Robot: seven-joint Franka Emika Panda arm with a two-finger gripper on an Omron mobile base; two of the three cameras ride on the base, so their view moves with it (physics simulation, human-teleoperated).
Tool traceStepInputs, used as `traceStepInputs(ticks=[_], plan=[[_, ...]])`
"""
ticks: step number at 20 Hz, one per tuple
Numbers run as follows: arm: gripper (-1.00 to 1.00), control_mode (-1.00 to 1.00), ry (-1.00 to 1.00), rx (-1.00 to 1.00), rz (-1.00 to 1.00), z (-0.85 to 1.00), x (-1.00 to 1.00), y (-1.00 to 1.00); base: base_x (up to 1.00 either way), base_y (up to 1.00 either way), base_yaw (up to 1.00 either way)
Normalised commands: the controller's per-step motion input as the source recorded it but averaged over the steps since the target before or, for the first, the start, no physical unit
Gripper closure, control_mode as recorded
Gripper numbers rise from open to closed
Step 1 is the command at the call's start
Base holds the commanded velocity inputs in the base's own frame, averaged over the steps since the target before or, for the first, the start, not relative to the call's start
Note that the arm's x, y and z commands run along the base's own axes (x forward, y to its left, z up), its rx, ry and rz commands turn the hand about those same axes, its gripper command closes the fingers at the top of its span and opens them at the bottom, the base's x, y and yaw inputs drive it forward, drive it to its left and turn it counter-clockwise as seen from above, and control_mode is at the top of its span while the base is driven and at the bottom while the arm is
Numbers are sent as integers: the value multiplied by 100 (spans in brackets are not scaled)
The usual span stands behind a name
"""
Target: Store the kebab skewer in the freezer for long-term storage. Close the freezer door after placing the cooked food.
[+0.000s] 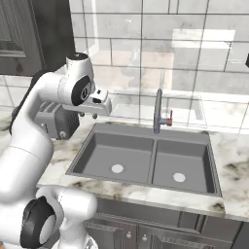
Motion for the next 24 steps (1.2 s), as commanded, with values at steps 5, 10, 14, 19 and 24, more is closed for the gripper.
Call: traceStepInputs(ticks=[5,10,14,19,24], plan=[[-100,-100,4,0,0,-7,-15,0,0,0,0],[-100,-100,16,0,-11,-6,-63,-1,0,0,0],[-100,-100,11,0,-15,0,-80,0,0,0,0],[-100,-100,4,0,-15,0,-68,0,0,0,0],[-100,-100,0,-1,-2,0,-41,15,0,0,0]])
